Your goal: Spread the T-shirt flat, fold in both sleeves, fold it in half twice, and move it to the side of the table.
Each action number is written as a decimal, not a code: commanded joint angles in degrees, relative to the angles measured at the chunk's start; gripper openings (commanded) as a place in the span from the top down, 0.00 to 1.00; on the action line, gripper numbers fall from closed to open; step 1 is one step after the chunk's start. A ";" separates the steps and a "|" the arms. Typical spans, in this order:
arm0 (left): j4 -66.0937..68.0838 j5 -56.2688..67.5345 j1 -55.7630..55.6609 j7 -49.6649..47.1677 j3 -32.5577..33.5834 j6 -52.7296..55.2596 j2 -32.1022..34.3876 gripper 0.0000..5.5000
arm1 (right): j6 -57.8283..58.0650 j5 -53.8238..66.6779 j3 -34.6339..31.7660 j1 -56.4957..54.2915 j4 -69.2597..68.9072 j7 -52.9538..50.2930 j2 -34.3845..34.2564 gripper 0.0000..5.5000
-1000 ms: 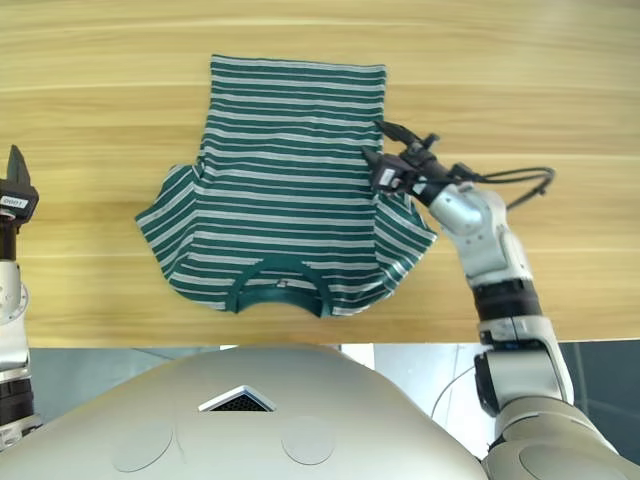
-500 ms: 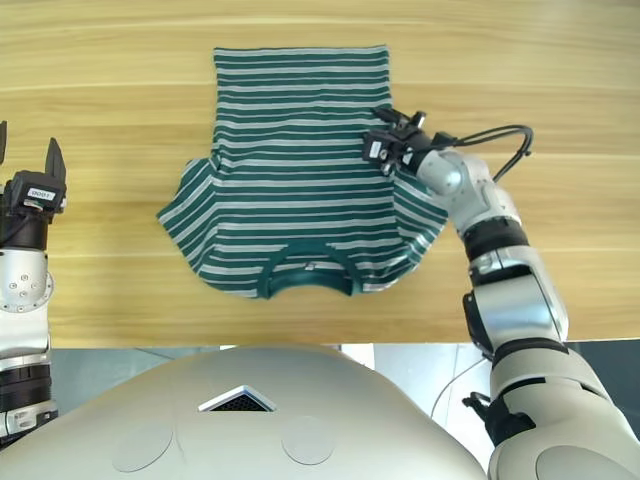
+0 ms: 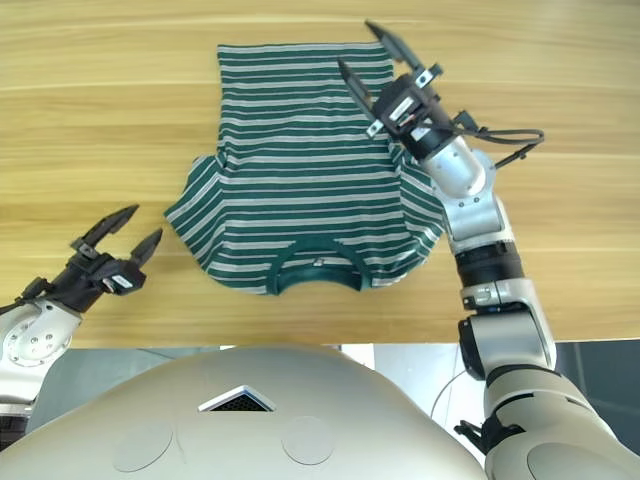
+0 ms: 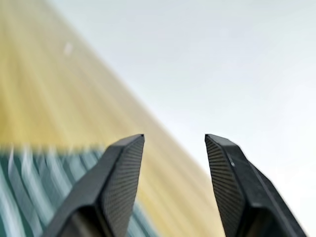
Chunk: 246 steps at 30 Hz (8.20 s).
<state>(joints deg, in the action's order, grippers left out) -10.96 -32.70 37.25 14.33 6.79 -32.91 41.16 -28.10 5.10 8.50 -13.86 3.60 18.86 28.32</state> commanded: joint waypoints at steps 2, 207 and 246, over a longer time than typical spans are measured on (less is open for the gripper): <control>-0.07 -7.56 -1.98 3.18 -5.81 2.57 1.25 0.53 | 10.38 5.45 -9.15 5.93 -14.24 0.24 3.50 0.59; 0.40 0.82 -16.59 -10.56 -16.62 -1.59 -10.68 0.49 | -7.74 -29.69 0.56 27.83 -4.64 -0.75 15.89 1.00; 2.97 2.34 -16.73 -10.05 -7.99 -1.26 -3.87 0.49 | -12.51 -2.55 -3.56 29.92 -11.21 7.47 19.12 0.50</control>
<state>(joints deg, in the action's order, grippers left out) -9.64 -31.40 20.46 3.37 -5.59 -34.35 33.24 -40.04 -8.95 8.56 15.63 -0.83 24.33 46.23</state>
